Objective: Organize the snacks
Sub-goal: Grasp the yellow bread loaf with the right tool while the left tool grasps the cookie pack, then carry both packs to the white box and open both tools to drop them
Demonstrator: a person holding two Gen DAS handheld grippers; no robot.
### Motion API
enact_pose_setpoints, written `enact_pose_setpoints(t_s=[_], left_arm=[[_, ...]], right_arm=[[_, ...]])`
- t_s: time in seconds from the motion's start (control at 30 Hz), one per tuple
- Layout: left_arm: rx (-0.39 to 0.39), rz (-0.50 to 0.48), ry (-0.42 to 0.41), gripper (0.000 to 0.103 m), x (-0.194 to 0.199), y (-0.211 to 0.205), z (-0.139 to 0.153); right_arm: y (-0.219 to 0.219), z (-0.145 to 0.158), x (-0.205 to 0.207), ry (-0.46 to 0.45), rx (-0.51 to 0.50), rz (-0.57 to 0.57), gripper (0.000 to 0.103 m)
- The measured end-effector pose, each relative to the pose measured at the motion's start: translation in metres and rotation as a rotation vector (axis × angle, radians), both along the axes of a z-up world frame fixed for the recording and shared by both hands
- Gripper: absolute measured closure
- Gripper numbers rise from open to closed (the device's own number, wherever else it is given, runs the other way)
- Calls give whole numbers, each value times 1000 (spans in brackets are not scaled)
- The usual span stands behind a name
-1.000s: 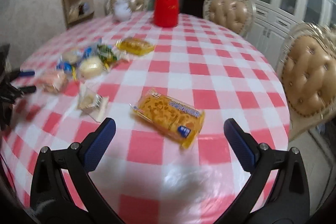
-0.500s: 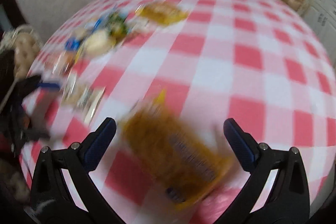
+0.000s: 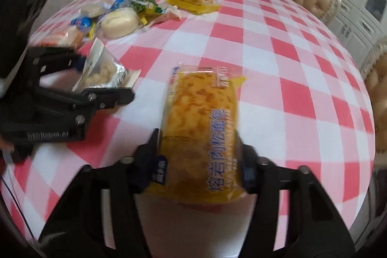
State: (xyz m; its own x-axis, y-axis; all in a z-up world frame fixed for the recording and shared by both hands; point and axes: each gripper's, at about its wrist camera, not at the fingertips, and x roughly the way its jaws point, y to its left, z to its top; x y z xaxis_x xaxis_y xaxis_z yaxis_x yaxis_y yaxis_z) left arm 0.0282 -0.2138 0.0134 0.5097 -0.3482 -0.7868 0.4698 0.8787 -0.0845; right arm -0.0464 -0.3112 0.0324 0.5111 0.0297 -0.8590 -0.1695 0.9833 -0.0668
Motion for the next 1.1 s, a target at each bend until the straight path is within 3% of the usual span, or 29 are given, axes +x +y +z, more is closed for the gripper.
enact_pose_setpoints(t_s=[0.1, 0.27, 0.5, 0.8, 1.1], left_arm=[[-70, 2, 5, 57, -8, 19, 4], [-115, 27, -44, 57, -28, 50, 17], [-207, 179, -186, 57, -58, 115, 45], [-181, 357, -195, 57, -77, 188, 46], [-138, 477, -160, 57, -107, 240, 52]], right_arm=[[7, 0, -7, -30, -25, -69, 50], [26, 6, -24, -81, 11, -154, 51], [60, 23, -25, -199, 260, -260, 51], [133, 37, -9, -290, 365, -174, 51], [186, 34, 21, -259, 467, -80, 51]])
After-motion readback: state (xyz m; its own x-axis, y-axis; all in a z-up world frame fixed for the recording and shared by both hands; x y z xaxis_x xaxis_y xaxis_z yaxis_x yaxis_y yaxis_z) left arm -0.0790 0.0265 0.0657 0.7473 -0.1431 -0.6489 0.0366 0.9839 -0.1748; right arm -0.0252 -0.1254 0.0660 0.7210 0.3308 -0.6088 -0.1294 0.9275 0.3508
